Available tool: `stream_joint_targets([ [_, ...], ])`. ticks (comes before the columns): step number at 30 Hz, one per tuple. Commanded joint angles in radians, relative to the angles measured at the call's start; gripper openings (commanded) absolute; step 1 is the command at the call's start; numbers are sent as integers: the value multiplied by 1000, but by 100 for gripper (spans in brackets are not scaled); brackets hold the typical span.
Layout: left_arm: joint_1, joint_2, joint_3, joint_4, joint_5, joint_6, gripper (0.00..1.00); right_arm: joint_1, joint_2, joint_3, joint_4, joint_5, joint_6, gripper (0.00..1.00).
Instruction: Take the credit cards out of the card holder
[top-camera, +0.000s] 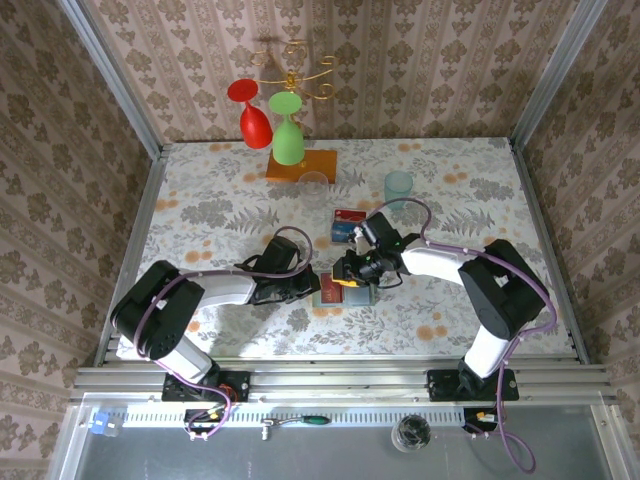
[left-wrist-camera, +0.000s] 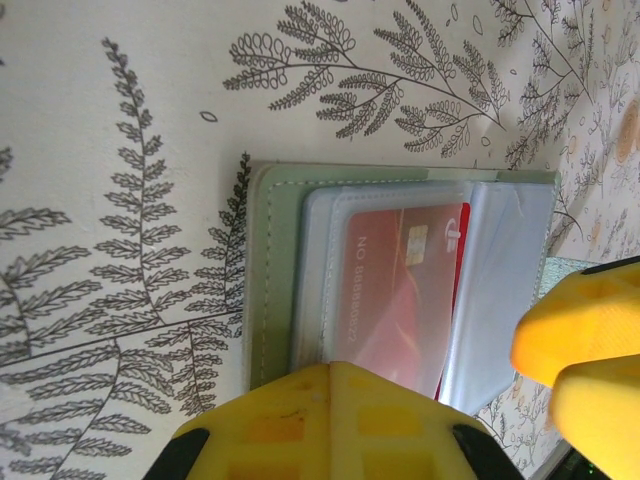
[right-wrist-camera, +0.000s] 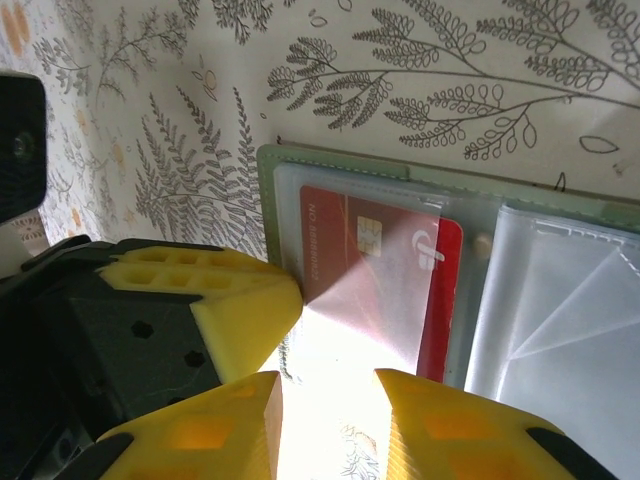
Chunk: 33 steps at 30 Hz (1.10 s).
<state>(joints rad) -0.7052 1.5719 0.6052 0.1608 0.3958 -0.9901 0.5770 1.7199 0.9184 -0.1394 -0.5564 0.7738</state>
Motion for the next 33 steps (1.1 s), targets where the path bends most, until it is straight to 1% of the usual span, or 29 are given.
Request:
stream_joint_targets([
  [1, 9, 9, -15, -27, -11, 28, 0, 9, 22, 20, -29, 3, 4, 30],
  [23, 10, 9, -24, -24, -6, 29, 0, 44, 82, 52, -87, 67, -49, 29],
  [28, 10, 9, -27, -22, -6, 28, 0, 49, 86, 52, -68, 51, -52, 25],
  [33, 10, 7, -27, -23, -7, 28, 0, 50, 96, 58, -87, 65, -56, 25],
])
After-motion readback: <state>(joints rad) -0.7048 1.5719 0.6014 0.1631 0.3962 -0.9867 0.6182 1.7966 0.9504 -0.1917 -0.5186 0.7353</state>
